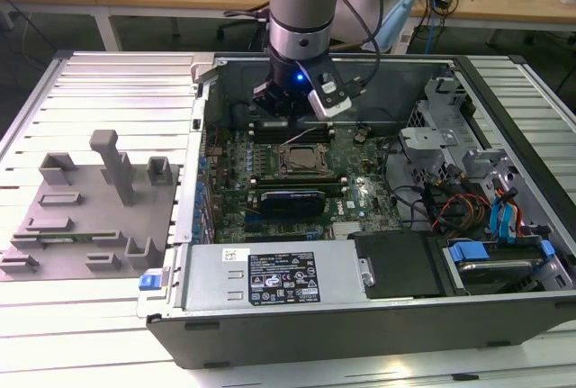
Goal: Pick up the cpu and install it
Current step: 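Install the first cpu locking lever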
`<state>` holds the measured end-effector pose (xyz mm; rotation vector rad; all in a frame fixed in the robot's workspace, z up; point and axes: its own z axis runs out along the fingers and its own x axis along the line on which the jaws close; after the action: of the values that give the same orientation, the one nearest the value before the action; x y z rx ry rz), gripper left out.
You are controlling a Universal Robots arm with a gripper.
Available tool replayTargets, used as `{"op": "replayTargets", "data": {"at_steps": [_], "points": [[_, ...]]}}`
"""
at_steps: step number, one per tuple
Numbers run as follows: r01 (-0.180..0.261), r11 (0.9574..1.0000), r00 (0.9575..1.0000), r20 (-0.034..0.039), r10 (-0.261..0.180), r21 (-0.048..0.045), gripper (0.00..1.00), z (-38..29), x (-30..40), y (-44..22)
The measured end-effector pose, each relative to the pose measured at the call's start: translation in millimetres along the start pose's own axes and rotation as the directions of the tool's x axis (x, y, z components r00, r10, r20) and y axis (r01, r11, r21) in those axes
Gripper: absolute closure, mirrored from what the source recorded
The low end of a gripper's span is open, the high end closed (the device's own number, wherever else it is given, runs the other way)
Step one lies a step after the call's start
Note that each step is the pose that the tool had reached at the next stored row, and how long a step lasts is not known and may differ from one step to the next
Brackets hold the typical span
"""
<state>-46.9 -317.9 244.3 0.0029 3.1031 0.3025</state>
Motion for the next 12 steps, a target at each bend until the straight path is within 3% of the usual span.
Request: {"op": "replayTargets", "data": {"at_steps": [6, 12], "points": [[-0.002, 1.0000, 1.0000, 0.0001, 0.002, -0.0001, 0.89, 0.4, -3.6, -0.2], [-0.041, 0.9992, 0.9991, 0.0077, 0.041, 0.0008, 0.89, 6.8, -5.0, -1.7]]}}
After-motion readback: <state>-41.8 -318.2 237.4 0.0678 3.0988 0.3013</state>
